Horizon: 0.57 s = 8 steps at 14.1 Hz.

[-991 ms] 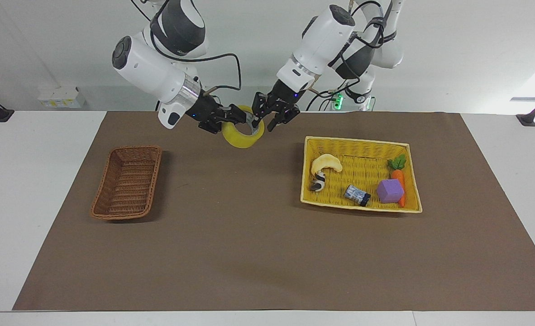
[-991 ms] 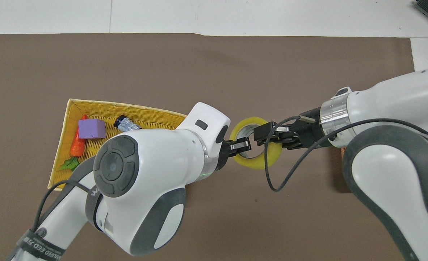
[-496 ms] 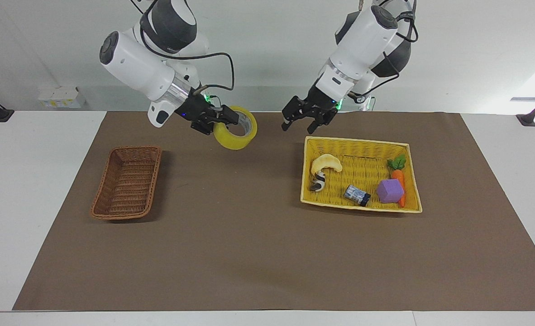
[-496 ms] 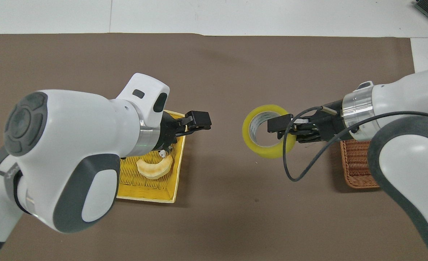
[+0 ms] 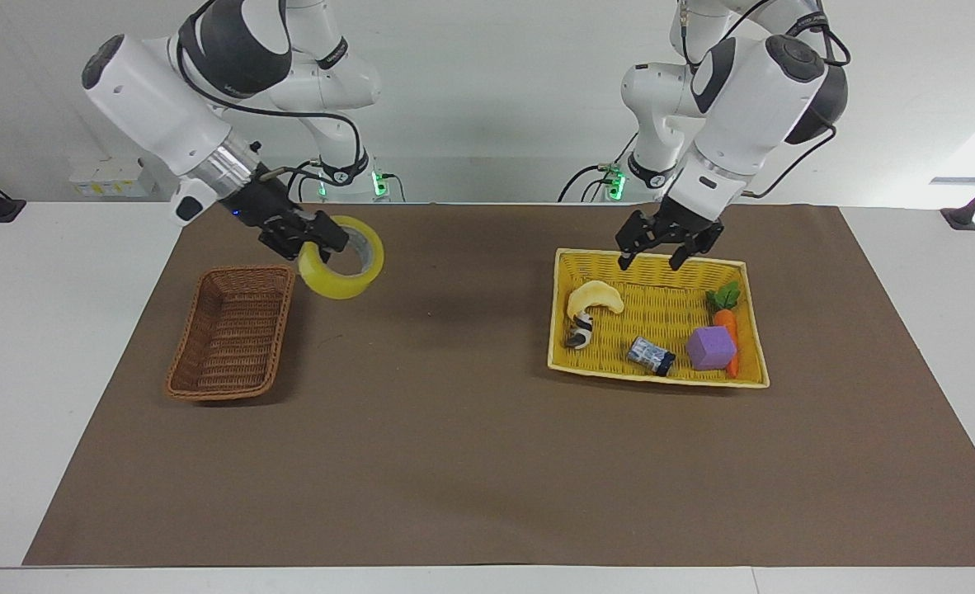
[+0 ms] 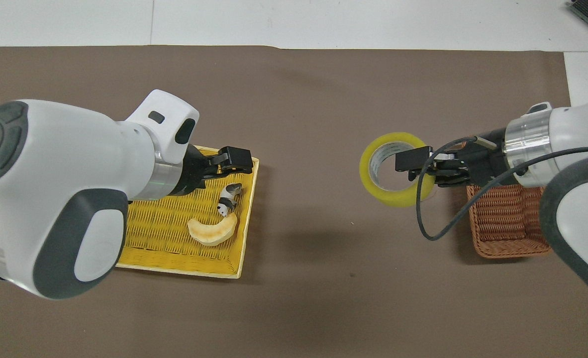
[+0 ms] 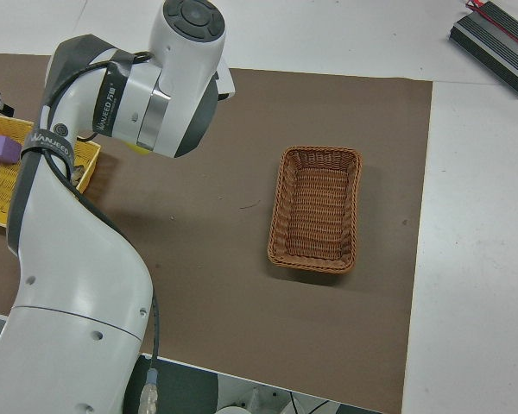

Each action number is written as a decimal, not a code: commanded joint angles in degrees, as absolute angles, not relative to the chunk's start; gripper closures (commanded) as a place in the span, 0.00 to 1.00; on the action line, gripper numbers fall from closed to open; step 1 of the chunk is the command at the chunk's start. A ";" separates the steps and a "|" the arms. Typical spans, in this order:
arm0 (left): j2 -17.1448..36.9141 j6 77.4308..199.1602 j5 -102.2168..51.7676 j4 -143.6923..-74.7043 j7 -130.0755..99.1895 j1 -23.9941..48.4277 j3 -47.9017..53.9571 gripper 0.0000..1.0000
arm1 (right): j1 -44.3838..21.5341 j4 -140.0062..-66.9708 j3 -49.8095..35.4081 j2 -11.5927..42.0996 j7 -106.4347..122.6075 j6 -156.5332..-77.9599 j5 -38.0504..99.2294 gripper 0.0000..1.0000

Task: Move tape to another basket
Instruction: 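Carry the tape with the right gripper and lower it into the wicker basket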

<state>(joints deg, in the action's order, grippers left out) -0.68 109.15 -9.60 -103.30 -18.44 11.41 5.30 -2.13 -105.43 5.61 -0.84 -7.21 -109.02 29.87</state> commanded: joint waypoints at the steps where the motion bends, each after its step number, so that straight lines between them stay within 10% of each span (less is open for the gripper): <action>1: -0.18 106.79 -5.63 -101.60 -13.47 7.40 5.89 0.00 | 5.42 -107.22 5.10 4.19 1.46 -113.55 29.88 1.00; 8: -0.97 102.58 -5.36 -100.81 -2.29 2.02 5.80 0.00 | 13.18 -114.85 5.18 5.72 17.31 -113.46 29.88 1.00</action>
